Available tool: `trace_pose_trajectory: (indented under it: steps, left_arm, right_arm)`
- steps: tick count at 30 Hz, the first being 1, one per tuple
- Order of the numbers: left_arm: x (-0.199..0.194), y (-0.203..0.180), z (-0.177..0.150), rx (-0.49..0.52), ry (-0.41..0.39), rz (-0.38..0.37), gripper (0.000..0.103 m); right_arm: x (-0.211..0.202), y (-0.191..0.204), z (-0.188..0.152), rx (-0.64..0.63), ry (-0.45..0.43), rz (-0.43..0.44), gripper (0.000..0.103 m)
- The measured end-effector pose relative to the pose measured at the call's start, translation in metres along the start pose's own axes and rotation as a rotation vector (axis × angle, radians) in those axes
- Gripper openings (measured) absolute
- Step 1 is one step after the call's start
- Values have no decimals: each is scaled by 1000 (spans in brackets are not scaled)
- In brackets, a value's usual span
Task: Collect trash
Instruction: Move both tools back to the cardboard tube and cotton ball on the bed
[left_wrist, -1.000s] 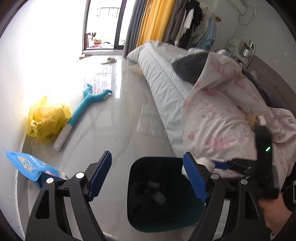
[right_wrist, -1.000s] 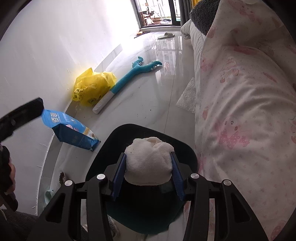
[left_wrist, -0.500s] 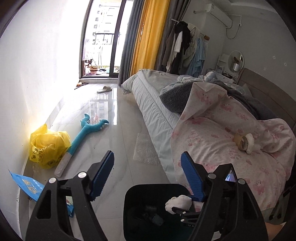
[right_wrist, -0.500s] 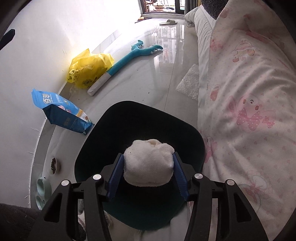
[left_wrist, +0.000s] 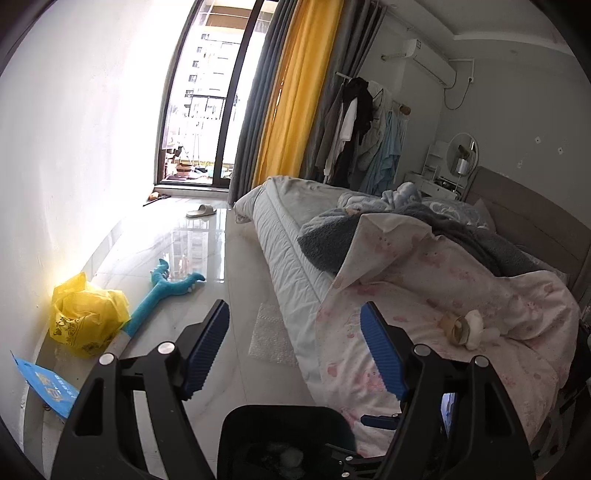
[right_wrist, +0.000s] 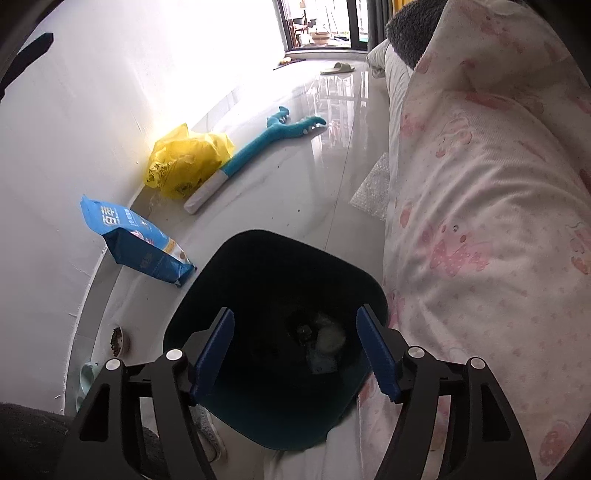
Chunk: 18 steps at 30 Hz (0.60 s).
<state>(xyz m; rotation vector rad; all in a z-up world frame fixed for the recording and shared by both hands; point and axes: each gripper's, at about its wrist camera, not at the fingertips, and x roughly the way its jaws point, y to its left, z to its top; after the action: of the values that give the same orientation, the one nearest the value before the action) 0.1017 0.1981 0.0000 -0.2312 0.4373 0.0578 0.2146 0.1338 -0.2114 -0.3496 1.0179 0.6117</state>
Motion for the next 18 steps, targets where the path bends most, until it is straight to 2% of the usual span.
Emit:
trace_pose_trajectory:
  steps: [5, 13, 18]
  left_arm:
    - [2, -21, 5, 22, -21, -4, 88]
    - [12, -53, 2, 82, -28, -21, 92]
    - [19, -72, 0, 82, -29, -61, 93]
  right_arm:
    - [-30, -15, 3, 17, -83, 4, 71]
    - [-67, -50, 5, 52, -181, -14, 72]
    - [-92, -70, 1, 72, -250, -52, 72]
